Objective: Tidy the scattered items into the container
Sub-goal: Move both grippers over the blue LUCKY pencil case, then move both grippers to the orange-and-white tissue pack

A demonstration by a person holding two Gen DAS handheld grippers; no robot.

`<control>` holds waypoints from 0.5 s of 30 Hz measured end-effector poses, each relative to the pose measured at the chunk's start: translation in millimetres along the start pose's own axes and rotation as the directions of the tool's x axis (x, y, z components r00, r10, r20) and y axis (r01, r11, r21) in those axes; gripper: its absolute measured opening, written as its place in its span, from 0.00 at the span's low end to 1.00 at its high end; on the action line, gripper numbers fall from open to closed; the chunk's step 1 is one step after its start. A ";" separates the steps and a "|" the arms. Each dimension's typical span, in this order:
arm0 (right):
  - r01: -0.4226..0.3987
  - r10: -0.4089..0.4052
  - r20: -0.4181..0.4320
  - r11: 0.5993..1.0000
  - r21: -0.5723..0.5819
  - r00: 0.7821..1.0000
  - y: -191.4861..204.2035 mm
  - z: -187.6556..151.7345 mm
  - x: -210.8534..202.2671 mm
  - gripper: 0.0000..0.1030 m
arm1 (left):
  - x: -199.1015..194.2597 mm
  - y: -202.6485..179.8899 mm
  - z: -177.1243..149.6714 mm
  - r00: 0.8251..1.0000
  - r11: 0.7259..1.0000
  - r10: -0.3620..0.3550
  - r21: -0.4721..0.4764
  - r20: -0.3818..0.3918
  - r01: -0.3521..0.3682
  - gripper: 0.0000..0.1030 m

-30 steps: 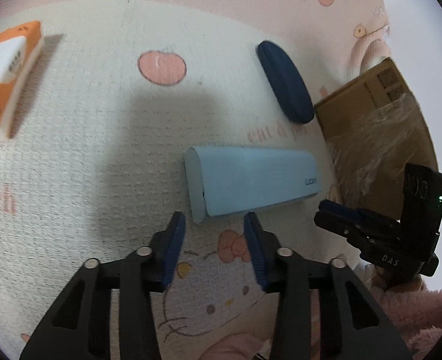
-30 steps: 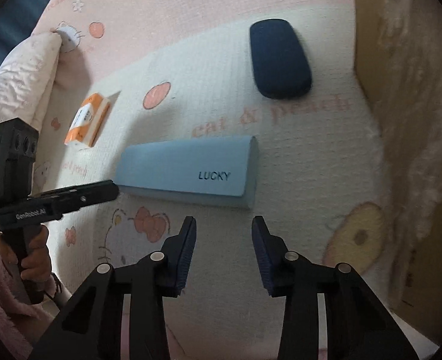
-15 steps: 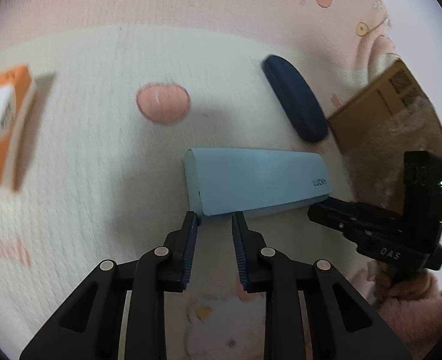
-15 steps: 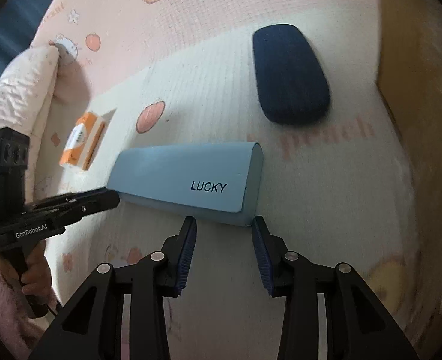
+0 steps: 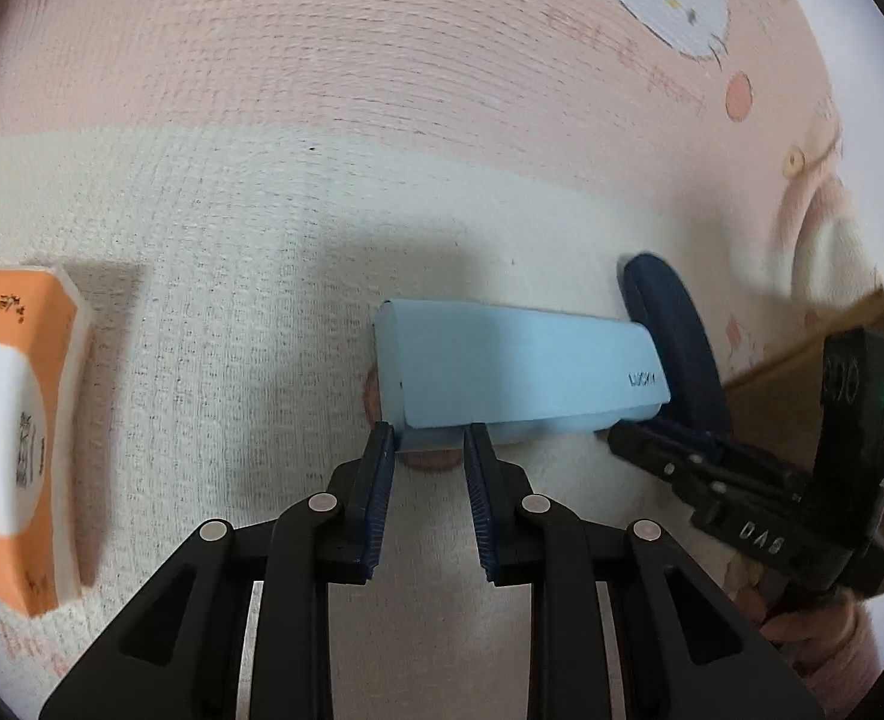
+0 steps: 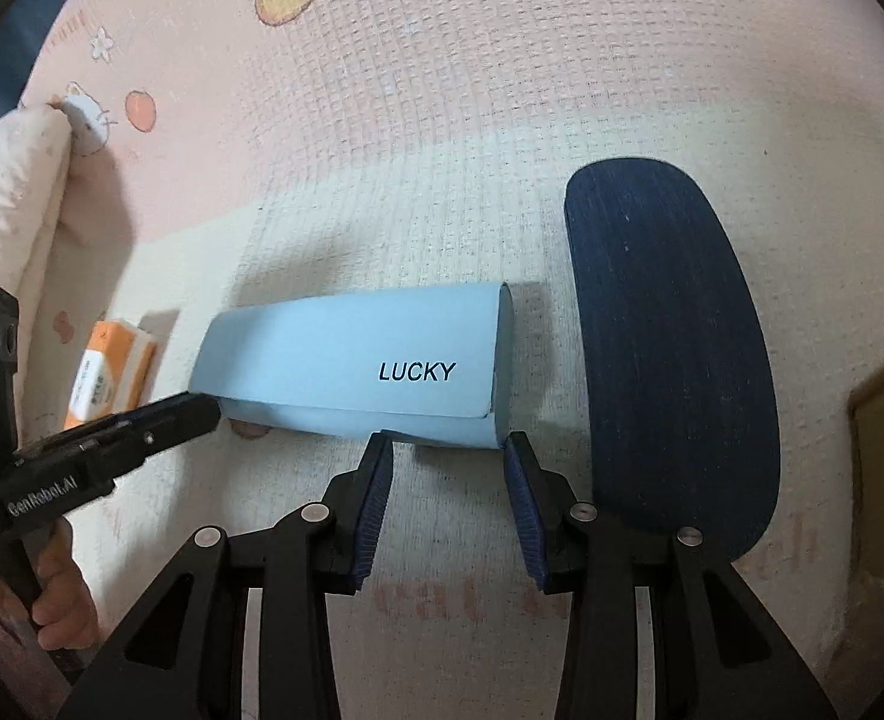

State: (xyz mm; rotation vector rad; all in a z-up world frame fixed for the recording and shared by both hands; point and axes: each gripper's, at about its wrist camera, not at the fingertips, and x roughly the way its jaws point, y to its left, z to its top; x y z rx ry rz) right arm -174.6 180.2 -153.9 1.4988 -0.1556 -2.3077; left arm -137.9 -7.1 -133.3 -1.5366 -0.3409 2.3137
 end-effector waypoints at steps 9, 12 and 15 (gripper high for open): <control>-0.112 0.108 0.035 0.978 0.174 0.994 17.7 -22.7 -35.3 0.54 | -58.7 11.0 -22.9 0.996 0.995 0.084 0.041 0.040 -0.086 0.38; -0.122 0.118 0.044 0.985 0.121 0.992 36.4 -23.1 -37.9 0.56 | -85.6 22.5 -27.0 0.991 0.993 0.111 0.027 0.075 -0.113 0.43; -0.178 0.179 -0.009 0.981 0.079 0.984 56.1 -22.8 -26.7 0.56 | -107.2 40.3 -27.8 0.985 0.991 0.131 0.001 0.108 -0.132 0.47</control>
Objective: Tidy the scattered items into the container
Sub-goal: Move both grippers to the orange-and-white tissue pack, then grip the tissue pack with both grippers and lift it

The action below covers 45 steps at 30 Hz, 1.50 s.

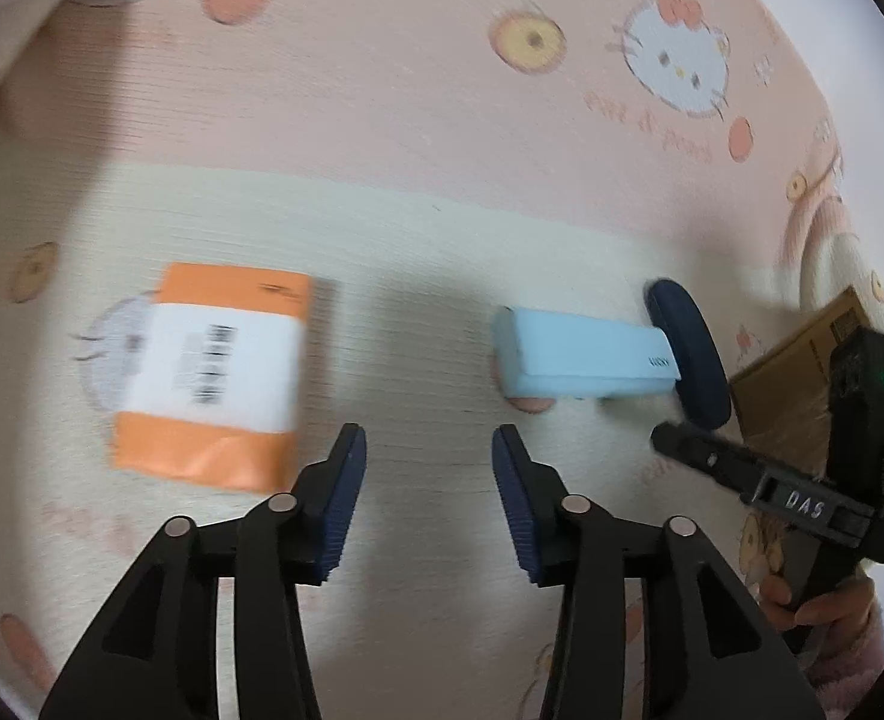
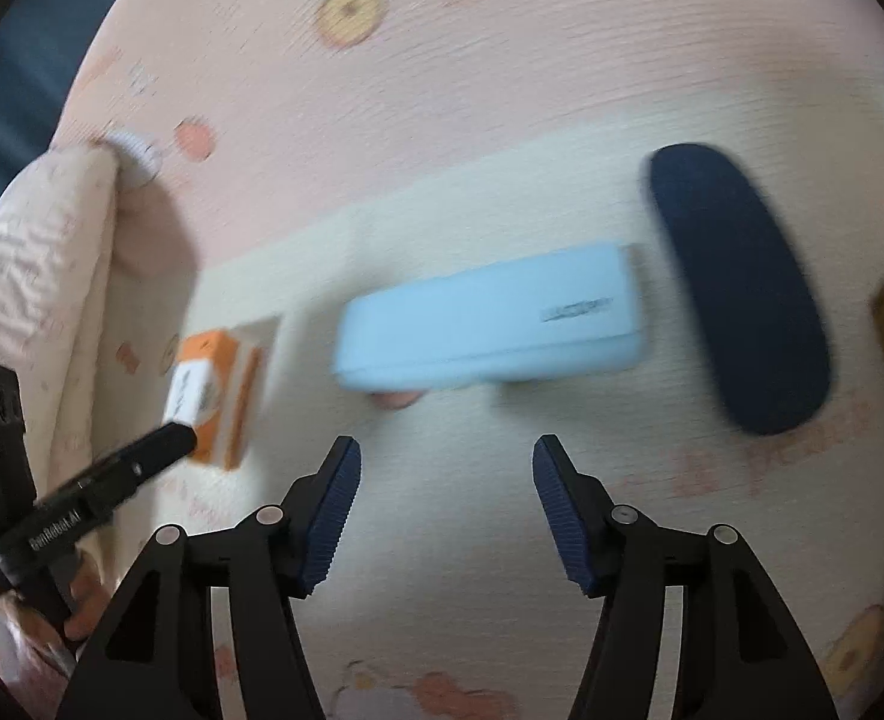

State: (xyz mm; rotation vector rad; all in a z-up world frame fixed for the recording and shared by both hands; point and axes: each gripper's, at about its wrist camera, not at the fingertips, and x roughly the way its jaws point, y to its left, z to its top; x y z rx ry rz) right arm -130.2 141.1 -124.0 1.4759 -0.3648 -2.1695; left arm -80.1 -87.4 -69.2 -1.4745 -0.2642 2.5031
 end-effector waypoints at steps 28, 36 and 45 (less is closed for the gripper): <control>-0.270 0.269 -0.052 0.963 -0.002 0.962 76.8 11.4 81.3 0.63 | 4.5 132.4 -2.6 0.998 0.935 0.018 -0.355 0.068 0.007 0.44; -0.325 0.326 -0.039 0.945 0.043 0.944 62.2 7.4 81.0 0.53 | 20.6 113.6 -3.5 0.995 0.952 -0.092 -0.289 0.048 0.102 0.32; -0.279 0.279 -0.017 0.959 -0.051 0.960 58.9 15.0 75.1 0.27 | 31.8 62.9 -10.4 0.993 0.983 -0.111 -0.143 0.025 0.114 0.32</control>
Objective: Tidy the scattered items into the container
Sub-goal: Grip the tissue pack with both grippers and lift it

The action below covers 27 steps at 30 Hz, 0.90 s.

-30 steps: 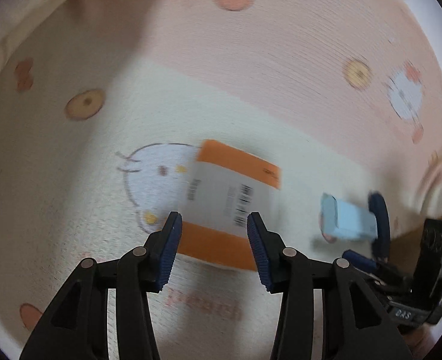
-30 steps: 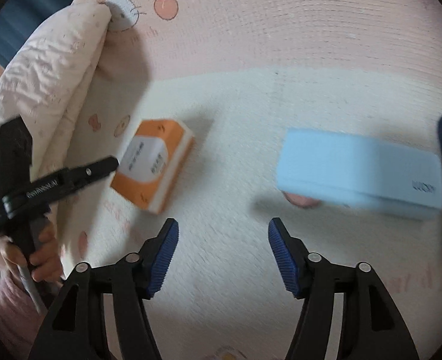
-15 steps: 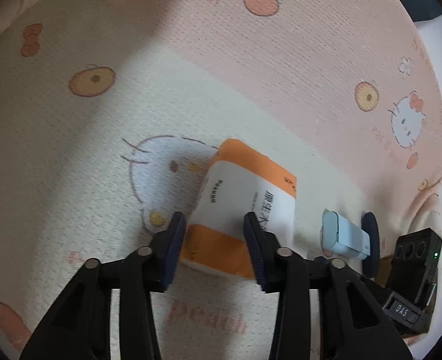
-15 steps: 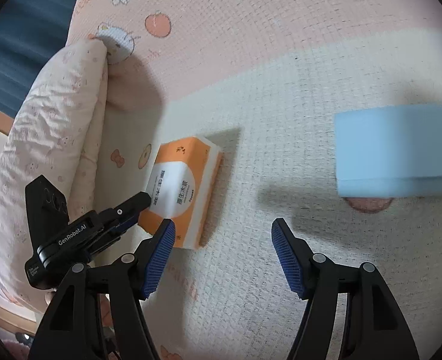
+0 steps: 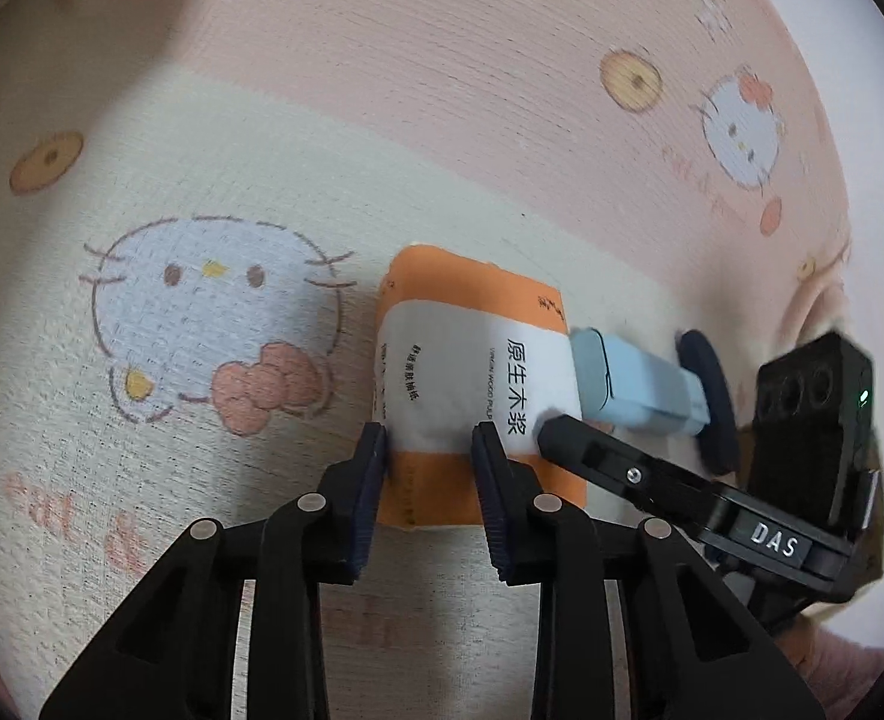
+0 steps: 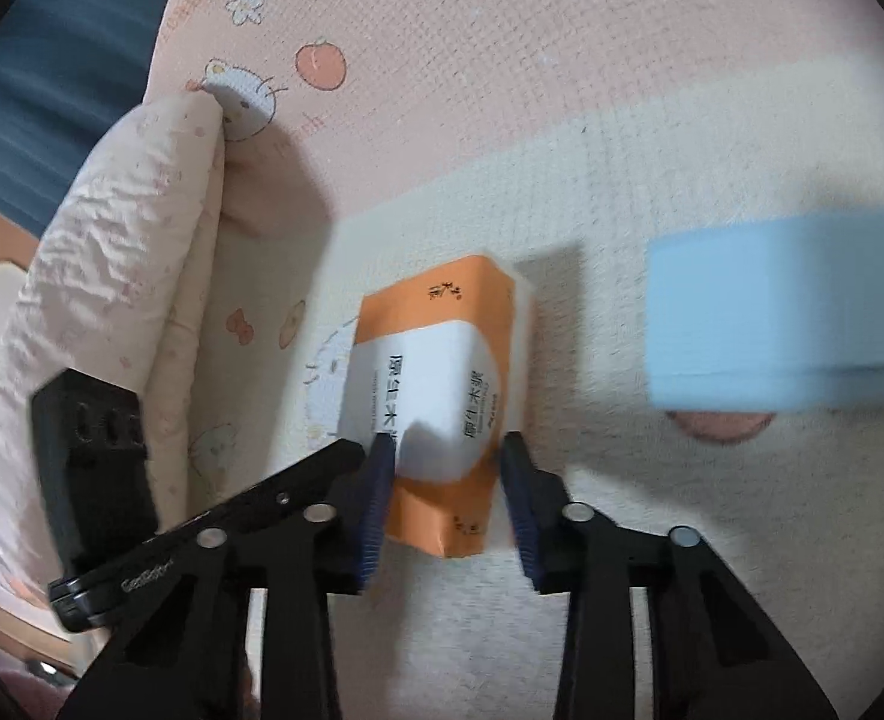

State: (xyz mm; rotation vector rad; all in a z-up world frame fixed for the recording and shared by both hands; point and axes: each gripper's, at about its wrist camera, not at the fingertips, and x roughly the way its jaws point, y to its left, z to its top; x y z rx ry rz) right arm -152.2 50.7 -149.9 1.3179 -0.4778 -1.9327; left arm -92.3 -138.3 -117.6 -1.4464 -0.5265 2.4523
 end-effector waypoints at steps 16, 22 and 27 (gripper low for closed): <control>0.167 -0.174 -0.046 0.979 -0.115 0.984 -12.7 -52.4 -73.9 0.27 | -3.5 -59.0 -56.1 0.984 0.985 -0.067 0.147 -0.167 0.092 0.31; 0.256 -0.258 -0.020 0.965 -0.053 0.966 -32.4 -61.0 -111.5 0.27 | 11.2 -92.9 -67.3 0.967 0.967 -0.120 0.195 -0.224 0.165 0.31; 0.346 -0.346 0.023 0.938 -0.005 0.938 -50.2 -71.0 -146.9 0.27 | 28.2 -126.9 -74.0 0.945 0.947 -0.163 0.222 -0.285 0.231 0.31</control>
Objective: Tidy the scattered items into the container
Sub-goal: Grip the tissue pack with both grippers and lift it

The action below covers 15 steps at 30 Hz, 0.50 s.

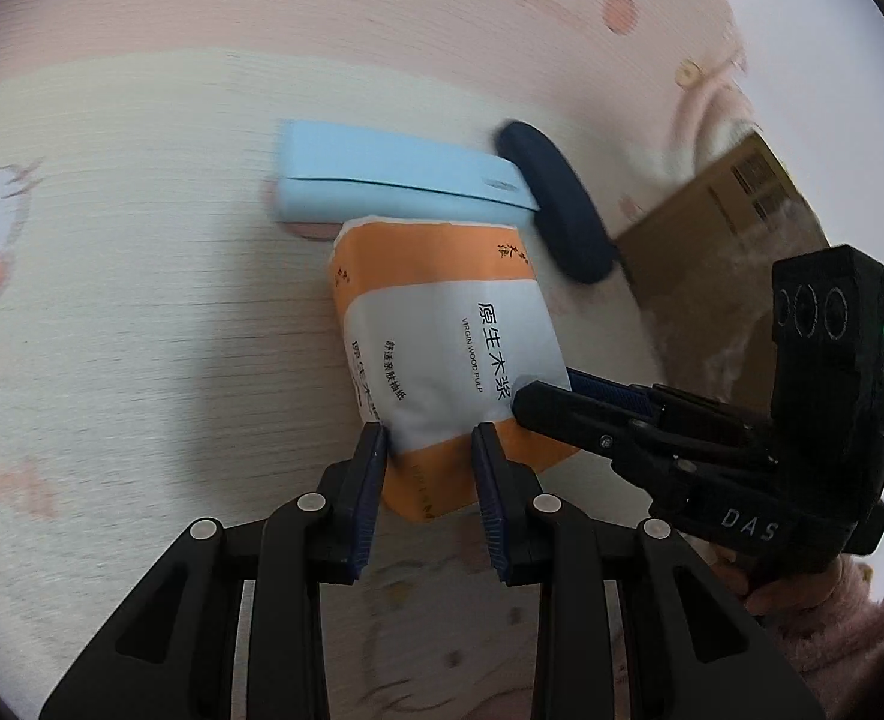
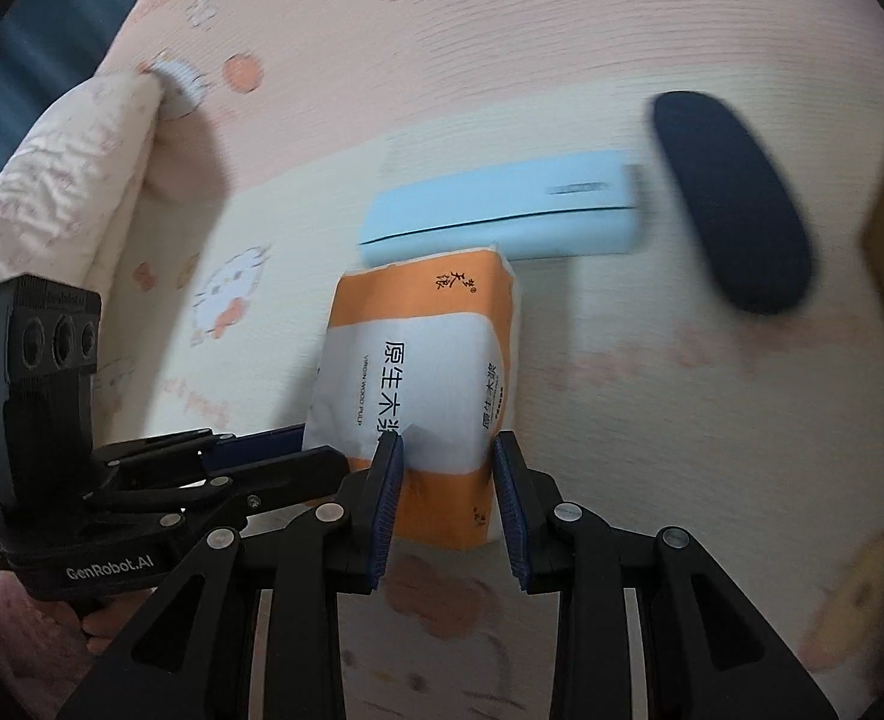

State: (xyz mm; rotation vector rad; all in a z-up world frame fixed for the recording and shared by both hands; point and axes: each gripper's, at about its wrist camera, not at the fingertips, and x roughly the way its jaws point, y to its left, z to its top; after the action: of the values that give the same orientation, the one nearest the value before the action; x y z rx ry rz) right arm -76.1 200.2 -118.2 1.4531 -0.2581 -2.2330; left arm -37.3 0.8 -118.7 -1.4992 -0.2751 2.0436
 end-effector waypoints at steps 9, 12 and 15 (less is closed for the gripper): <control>0.092 -0.098 0.068 0.991 0.098 0.993 -46.1 -12.3 -34.2 0.27 | 33.4 -57.7 4.6 0.999 0.993 -0.016 0.118 -0.049 0.022 0.31; 0.102 -0.110 0.075 0.989 0.107 0.991 -52.8 -14.9 -40.2 0.27 | 39.3 -64.9 8.2 0.998 0.991 -0.019 0.134 -0.064 0.028 0.31; 0.108 -0.118 0.081 0.988 0.112 0.990 -55.1 -16.2 -42.9 0.27 | 42.3 -69.5 11.0 0.998 0.988 -0.012 0.151 -0.068 0.022 0.31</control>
State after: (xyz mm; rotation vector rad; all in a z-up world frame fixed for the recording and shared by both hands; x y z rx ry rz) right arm -62.3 270.3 -112.0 1.4605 -0.3369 -2.4108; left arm -32.8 82.7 -115.0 -1.4634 -0.1032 1.9502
